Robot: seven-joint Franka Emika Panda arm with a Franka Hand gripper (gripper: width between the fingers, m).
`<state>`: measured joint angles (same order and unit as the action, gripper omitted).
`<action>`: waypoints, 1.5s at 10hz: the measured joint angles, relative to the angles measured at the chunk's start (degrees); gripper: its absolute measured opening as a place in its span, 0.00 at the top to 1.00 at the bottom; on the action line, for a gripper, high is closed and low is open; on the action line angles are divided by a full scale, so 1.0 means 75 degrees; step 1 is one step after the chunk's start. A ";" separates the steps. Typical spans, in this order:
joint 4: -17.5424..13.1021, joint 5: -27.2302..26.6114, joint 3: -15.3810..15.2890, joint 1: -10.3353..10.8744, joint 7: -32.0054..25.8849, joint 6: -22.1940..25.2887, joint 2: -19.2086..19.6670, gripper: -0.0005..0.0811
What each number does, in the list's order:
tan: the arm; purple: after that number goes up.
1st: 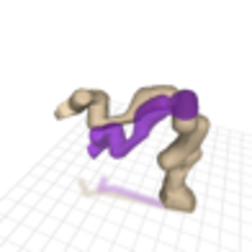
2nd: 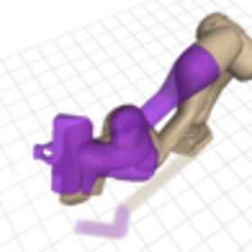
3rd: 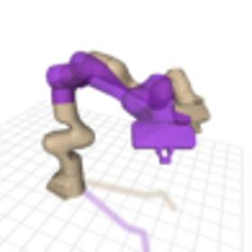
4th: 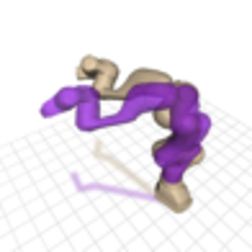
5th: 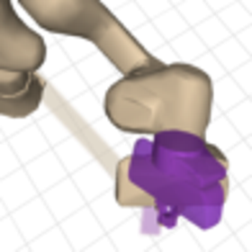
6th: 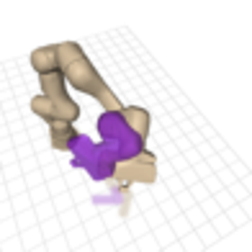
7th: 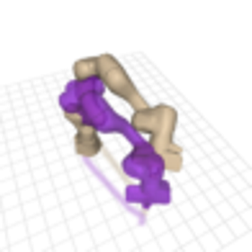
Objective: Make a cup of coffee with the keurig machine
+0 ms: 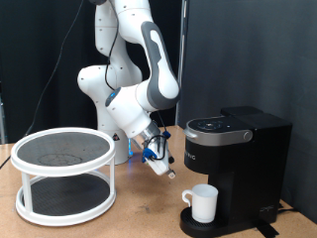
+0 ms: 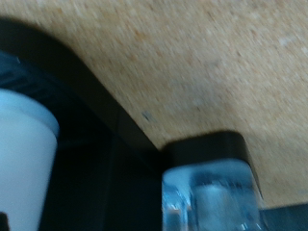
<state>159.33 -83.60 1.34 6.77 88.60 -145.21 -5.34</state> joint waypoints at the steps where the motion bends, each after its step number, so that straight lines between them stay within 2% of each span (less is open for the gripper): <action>1: 0.0137 0.0015 0.0000 0.0000 0.0006 0.0128 -0.0333 0.09; 4: 0.0256 0.0057 0.0048 -0.0014 0.0205 0.0629 -0.1241 0.09; 7: 0.0291 0.0408 0.0353 -0.0113 0.0633 0.1750 -0.2078 0.09; 8: 0.0275 0.0408 0.0319 -0.0112 0.0631 0.1660 -0.2044 0.09; 10: 0.0201 0.0409 0.0305 -0.0061 0.0520 0.2150 -0.2118 0.09; 13: 0.0147 0.0410 0.0193 0.0066 0.0580 0.2993 -0.2722 0.09; 15: 0.0126 0.0409 0.0071 0.0125 0.0804 0.3237 -0.3217 0.09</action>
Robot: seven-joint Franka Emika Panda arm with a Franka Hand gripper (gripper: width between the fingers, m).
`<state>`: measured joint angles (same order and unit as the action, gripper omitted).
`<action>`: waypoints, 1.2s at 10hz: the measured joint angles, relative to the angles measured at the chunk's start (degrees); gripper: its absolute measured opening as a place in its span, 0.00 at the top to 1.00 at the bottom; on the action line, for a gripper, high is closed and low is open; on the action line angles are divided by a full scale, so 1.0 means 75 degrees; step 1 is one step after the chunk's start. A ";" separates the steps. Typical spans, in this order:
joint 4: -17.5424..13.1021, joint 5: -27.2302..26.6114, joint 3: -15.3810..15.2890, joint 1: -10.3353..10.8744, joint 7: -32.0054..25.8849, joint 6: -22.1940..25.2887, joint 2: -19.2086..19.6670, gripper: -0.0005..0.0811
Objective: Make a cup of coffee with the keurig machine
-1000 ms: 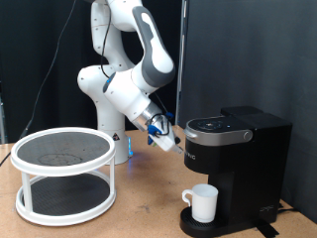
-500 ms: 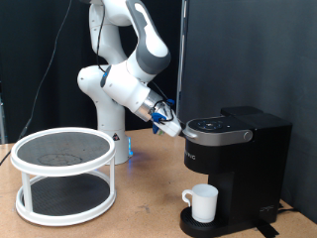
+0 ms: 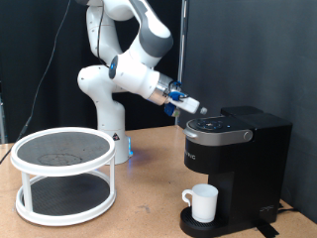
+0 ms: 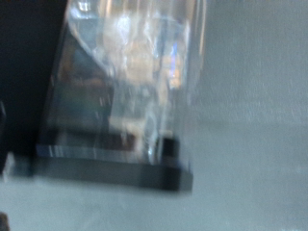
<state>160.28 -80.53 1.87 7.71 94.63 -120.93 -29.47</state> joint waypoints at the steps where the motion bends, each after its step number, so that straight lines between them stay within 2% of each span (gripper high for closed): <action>1: -0.0018 -0.0001 -0.0063 0.0005 0.0157 0.0013 -0.0279 0.09; 5: -0.0078 0.0359 -0.0129 -0.0033 0.0972 0.0114 -0.1431 0.09; 7: -0.0034 0.0514 -0.0126 -0.0072 0.1662 0.0155 -0.2032 0.09; 8: -0.0030 0.0515 -0.0126 -0.0070 0.1612 0.0155 -0.2009 0.09; 10: -0.0281 -0.0425 -0.0247 -0.0036 0.1061 -0.0480 -0.1972 0.09; 11: -0.0517 -0.0251 -0.0341 -0.0060 0.0930 -0.0747 -0.1933 0.09; 12: -0.0787 0.0350 -0.0532 -0.0141 0.1049 -0.1058 -0.1877 0.09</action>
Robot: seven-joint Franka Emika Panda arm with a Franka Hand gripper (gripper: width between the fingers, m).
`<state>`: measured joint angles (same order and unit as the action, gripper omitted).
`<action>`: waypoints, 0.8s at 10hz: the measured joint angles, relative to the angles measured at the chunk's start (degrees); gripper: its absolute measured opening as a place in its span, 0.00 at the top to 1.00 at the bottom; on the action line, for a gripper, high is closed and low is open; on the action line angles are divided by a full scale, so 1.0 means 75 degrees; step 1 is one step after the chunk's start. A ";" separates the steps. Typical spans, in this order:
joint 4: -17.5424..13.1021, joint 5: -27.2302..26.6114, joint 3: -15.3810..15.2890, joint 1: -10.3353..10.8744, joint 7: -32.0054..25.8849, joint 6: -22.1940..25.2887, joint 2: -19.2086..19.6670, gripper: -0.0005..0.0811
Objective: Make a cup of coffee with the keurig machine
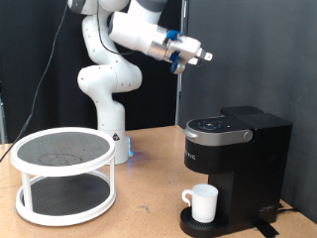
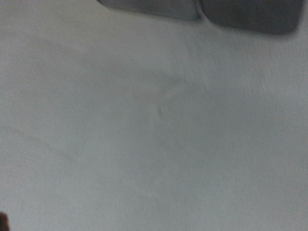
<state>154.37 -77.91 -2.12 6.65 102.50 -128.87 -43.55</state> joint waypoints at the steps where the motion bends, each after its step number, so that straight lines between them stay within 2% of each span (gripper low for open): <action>1: -0.0299 0.0950 -0.0198 -0.0159 0.0371 -0.0037 0.0076 0.09; 2: -0.0649 0.2087 -0.0373 -0.0369 0.0818 0.0109 0.0187 0.09; 4: -0.1367 0.4134 -0.0679 -0.0783 0.1010 0.0444 0.0555 0.09; 5: -0.1749 0.4824 -0.0822 -0.0985 0.1024 0.0673 0.0941 0.09; 7: -0.1667 0.4431 -0.0822 -0.0962 0.1019 0.0550 0.0915 0.09; 8: -0.1681 0.4706 -0.0892 -0.0989 0.1045 0.0552 0.0936 0.09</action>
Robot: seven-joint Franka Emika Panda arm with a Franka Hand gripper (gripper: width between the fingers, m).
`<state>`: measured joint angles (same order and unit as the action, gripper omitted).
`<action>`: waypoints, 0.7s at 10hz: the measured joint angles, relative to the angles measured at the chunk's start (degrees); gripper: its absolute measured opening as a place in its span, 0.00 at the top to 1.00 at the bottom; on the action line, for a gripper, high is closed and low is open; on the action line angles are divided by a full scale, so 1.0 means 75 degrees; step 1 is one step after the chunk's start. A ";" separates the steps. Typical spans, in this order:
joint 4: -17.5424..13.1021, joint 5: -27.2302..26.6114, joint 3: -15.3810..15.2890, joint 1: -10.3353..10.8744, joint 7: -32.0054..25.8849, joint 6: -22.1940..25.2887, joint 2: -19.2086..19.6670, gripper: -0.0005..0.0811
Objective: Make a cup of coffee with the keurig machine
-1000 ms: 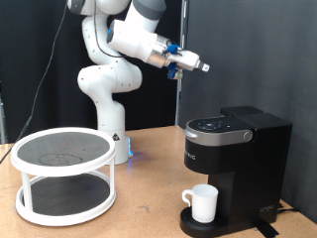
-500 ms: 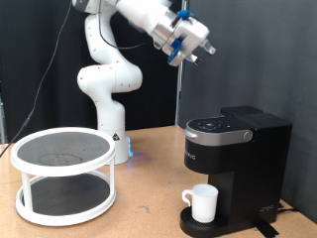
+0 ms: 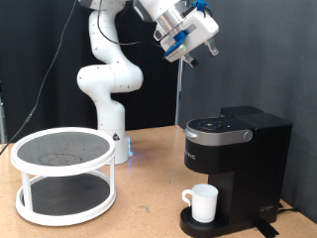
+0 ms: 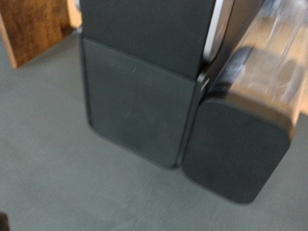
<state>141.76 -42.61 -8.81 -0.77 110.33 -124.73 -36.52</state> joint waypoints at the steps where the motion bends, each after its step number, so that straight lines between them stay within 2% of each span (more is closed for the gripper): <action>1: -0.0071 0.0453 -0.0129 -0.0074 0.0139 0.0001 0.0059 0.09; 3: -0.0428 0.1400 -0.0370 -0.0294 0.0419 0.0099 0.0321 0.09; 4: -0.0604 0.1642 -0.0413 -0.0373 0.0438 0.0148 0.0482 0.09; 5: -0.0793 0.2116 -0.0499 -0.0536 0.0587 0.0011 0.0652 0.09; 7: -0.1236 0.2327 -0.0547 -0.0741 0.0868 0.0049 0.1138 0.09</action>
<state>132.49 -25.16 -12.91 -6.32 116.84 -124.36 -27.99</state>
